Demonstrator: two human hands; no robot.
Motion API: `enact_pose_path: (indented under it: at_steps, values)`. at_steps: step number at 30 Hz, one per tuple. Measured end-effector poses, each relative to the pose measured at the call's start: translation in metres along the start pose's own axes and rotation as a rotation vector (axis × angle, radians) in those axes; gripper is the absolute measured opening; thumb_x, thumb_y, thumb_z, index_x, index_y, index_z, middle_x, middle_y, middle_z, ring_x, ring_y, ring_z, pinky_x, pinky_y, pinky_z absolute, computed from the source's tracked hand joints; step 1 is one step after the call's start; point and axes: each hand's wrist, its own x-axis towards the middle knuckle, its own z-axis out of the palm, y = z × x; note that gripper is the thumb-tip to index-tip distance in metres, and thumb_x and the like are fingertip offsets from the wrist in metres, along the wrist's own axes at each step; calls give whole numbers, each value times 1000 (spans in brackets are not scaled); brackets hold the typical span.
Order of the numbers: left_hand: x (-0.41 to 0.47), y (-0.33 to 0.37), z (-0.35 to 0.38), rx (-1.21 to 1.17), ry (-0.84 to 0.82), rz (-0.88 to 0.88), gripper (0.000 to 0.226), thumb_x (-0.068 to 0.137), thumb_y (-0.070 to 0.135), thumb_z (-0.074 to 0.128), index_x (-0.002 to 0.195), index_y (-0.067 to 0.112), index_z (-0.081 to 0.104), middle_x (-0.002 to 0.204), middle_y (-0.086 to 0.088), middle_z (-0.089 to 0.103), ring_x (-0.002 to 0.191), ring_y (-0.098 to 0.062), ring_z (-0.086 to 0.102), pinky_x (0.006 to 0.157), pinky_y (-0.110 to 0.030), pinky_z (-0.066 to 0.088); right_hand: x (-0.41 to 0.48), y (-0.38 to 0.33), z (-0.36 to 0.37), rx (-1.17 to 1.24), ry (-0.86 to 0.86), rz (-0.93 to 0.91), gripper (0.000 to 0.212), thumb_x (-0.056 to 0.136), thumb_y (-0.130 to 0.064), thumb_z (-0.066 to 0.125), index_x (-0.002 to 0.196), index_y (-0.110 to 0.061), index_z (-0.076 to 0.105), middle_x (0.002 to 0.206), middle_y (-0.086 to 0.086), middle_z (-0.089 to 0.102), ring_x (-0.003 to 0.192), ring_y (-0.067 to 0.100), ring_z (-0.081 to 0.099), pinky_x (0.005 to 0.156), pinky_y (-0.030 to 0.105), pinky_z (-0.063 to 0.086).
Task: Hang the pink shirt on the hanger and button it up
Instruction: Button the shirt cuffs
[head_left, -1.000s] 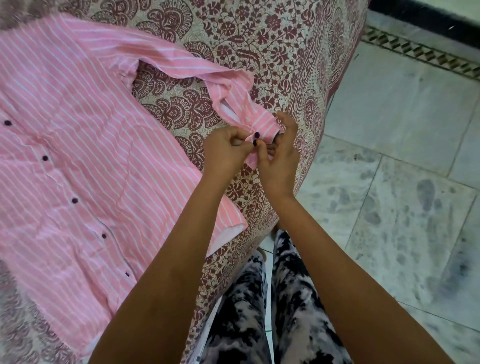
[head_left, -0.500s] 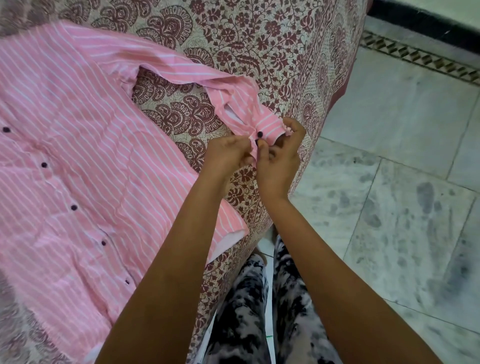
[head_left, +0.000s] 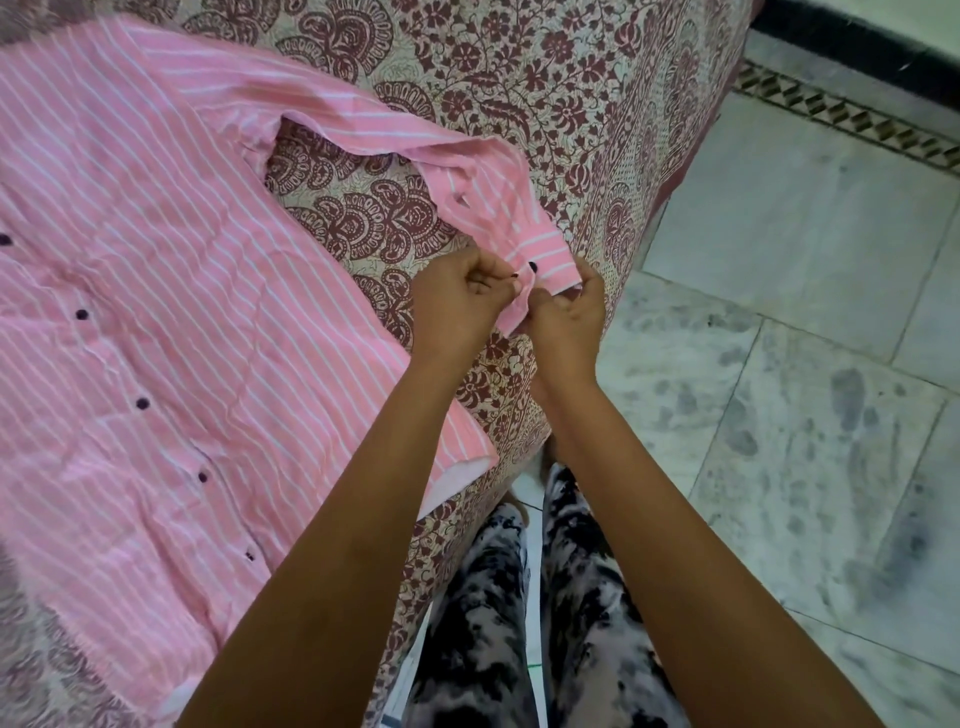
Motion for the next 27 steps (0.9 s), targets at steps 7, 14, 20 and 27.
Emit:
enact_pose_path:
  at_steps: [7,14,20,27]
  values:
    - [-4,-5,3,209,44,201,5,76,9,66,75,6,62,61,10,56,52,0,51,56,-14,44,-1,-6,-2,-115,-51,-32,53,79,0,62,127,-12,42,103,12,63,83,24,63,79,53,54]
    - [-12,-20,4,214,59,330,6,81,11,63,81,5,63,75,-7,64,66,-17,59,64,-33,51,8,-15,-8,0,-147,149,41,84,6,57,115,-14,40,95,6,60,73,12,59,62,24,52]
    - [-15,-20,0,-108,-45,40,15,84,4,62,77,16,58,71,4,58,65,-8,57,67,-22,51,13,-13,-18,-142,-239,148,42,82,-1,64,114,-12,39,104,9,61,80,18,61,50,24,54]
    - [-6,-7,-9,-809,-333,-553,17,90,-4,47,79,3,57,54,1,63,49,-3,59,53,-10,52,19,-14,-28,-200,-439,-67,37,87,6,54,111,-14,34,90,-1,60,68,-2,62,60,17,50]
